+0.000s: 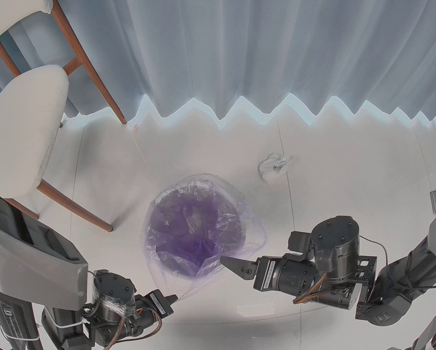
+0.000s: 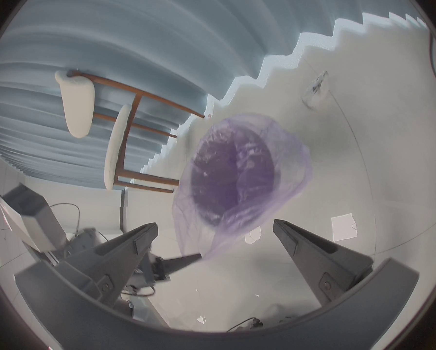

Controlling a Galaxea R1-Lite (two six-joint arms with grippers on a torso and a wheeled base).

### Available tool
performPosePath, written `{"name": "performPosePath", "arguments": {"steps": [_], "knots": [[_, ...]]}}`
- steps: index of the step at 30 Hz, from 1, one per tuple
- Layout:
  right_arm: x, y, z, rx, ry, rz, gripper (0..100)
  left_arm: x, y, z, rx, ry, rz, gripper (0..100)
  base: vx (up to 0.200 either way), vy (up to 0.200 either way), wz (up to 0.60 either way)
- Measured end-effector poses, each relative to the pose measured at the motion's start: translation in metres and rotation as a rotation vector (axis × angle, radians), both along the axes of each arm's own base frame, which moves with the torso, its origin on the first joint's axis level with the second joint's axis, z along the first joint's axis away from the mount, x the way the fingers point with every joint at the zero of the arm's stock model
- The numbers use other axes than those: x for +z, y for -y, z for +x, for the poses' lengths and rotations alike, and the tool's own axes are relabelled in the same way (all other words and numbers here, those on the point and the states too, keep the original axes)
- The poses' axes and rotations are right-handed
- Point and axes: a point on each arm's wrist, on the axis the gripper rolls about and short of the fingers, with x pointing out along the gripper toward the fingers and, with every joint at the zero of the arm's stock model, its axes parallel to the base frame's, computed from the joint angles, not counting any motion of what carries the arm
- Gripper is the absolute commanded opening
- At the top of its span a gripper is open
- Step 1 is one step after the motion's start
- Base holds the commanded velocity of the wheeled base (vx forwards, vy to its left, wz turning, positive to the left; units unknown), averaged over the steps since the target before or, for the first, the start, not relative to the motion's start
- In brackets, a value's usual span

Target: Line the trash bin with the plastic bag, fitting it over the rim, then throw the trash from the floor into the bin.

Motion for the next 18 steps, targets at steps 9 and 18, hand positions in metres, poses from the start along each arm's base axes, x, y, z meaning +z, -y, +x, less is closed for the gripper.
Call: {"name": "performPosePath", "arguments": {"steps": [9, 18], "knots": [[0.016, 0.013, 0.009, -0.046, 0.039, 0.035, 100, -0.034, 0.013, 0.000, 0.011, -0.034, 0.145, 0, 0.000, 0.000, 0.00], [0.021, 0.014, 0.011, -0.053, 0.051, 0.049, 100, -0.054, 0.024, 0.006, 0.048, -0.026, 0.203, 100, 0.000, 0.000, 0.00]]}}
